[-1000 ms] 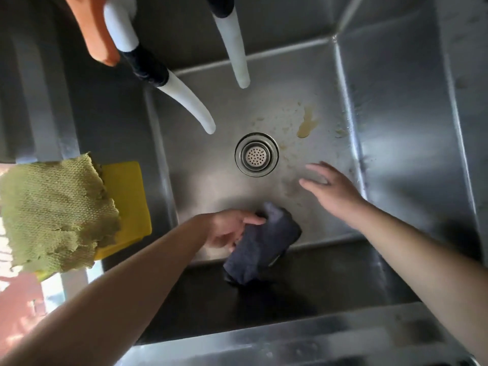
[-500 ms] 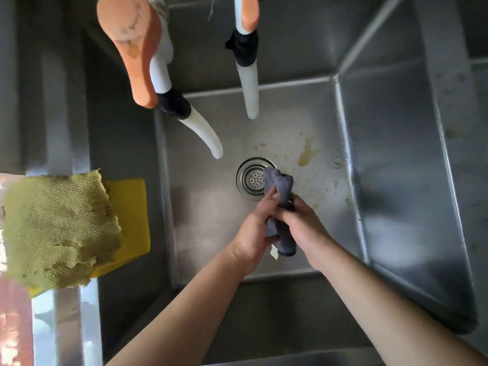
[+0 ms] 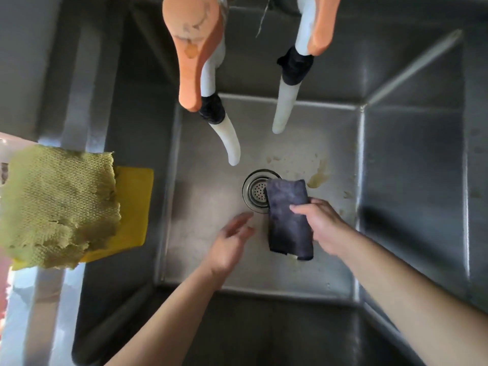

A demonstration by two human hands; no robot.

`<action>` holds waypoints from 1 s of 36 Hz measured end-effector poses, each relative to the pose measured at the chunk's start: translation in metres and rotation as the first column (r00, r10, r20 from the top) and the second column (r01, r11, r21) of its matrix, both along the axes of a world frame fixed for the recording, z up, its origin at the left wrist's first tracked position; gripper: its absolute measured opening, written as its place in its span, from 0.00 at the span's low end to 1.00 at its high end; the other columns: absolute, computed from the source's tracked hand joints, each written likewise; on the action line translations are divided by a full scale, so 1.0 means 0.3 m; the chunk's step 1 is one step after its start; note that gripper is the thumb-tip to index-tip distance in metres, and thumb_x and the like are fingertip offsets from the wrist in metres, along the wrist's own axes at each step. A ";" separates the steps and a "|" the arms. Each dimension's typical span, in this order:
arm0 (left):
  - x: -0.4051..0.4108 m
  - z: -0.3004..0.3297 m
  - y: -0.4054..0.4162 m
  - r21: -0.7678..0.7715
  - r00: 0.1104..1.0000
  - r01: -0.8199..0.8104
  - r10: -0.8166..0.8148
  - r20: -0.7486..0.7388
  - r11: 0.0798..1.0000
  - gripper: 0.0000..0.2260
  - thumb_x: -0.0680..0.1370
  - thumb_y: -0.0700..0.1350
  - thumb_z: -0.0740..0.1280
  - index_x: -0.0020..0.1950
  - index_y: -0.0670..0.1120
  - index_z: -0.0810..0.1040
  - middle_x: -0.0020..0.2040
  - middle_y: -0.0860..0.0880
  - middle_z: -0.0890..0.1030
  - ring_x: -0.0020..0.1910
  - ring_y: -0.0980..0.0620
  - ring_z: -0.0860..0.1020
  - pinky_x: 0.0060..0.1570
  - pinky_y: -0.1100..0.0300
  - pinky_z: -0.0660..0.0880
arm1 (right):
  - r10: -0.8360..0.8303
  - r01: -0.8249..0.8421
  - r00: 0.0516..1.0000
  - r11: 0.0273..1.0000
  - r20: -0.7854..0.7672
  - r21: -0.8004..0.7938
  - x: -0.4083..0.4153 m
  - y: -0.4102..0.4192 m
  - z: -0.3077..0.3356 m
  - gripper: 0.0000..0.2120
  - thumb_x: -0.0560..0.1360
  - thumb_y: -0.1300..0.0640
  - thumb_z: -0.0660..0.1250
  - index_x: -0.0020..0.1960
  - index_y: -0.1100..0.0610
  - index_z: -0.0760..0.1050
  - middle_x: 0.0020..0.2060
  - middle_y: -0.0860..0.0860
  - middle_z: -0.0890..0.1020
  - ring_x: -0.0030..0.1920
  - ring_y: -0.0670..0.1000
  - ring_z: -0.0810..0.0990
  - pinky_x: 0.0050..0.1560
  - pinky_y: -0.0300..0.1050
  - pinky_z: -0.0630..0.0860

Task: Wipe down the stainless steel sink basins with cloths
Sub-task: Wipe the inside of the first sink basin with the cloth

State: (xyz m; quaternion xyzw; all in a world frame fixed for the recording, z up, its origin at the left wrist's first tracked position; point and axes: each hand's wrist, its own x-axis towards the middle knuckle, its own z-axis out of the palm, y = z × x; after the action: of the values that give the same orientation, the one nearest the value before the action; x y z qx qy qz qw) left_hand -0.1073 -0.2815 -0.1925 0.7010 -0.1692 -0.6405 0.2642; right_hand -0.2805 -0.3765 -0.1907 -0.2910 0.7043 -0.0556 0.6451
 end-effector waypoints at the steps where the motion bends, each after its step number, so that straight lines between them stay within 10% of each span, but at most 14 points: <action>1: 0.032 -0.031 -0.001 -0.036 0.973 0.058 -0.048 0.227 0.998 0.17 0.81 0.43 0.65 0.70 0.53 0.74 0.70 0.49 0.76 0.64 0.53 0.75 0.60 0.65 0.71 | 0.009 -0.013 0.999 0.996 -0.052 -0.085 0.004 -0.058 -0.010 0.03 0.75 0.63 0.67 0.46 0.56 0.79 0.50 0.61 0.85 0.47 0.59 0.84 0.49 0.47 0.76; 6: 0.134 -0.218 0.037 0.302 0.542 0.358 -0.460 0.703 0.883 0.35 0.79 0.60 0.62 0.81 0.58 0.48 0.83 0.48 0.45 0.81 0.43 0.46 0.78 0.45 0.49 | 0.209 -0.468 0.857 0.695 -0.470 -0.545 0.060 -0.382 -0.081 0.09 0.78 0.55 0.61 0.57 0.51 0.76 0.52 0.54 0.83 0.54 0.60 0.81 0.49 0.50 0.75; 12: 0.137 -0.322 0.128 0.412 0.508 0.435 -0.596 0.621 0.800 0.38 0.78 0.61 0.60 0.79 0.63 0.37 0.81 0.50 0.34 0.80 0.43 0.37 0.76 0.38 0.48 | 0.480 -0.931 0.363 0.231 -0.799 -0.284 0.181 -0.624 -0.217 0.33 0.78 0.61 0.58 0.80 0.44 0.53 0.80 0.48 0.56 0.78 0.58 0.57 0.73 0.63 0.59; 18: 0.150 -0.343 0.102 0.390 0.587 0.426 -0.577 0.567 0.817 0.39 0.78 0.60 0.62 0.79 0.64 0.37 0.80 0.52 0.32 0.79 0.43 0.34 0.76 0.36 0.46 | 0.535 -0.944 0.329 0.209 -0.778 -0.256 0.216 -0.529 -0.330 0.33 0.79 0.61 0.57 0.79 0.41 0.53 0.81 0.44 0.51 0.80 0.56 0.46 0.74 0.71 0.42; 36: 0.137 -0.321 0.086 0.450 0.573 0.451 -0.637 0.516 0.771 0.43 0.76 0.53 0.63 0.78 0.62 0.33 0.78 0.49 0.27 0.78 0.40 0.30 0.74 0.33 0.44 | 0.791 -0.981 0.170 0.190 -0.588 -0.028 -0.123 0.200 -0.269 0.32 0.78 0.55 0.57 0.78 0.38 0.51 0.80 0.41 0.49 0.80 0.55 0.42 0.75 0.70 0.51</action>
State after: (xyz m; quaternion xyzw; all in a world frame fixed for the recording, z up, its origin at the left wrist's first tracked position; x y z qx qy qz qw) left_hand -0.0662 -0.2555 -0.2888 0.8169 -0.3697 -0.4262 -0.1200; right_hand -0.3174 -0.3165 -0.2713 -0.7844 0.4804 0.2684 0.2862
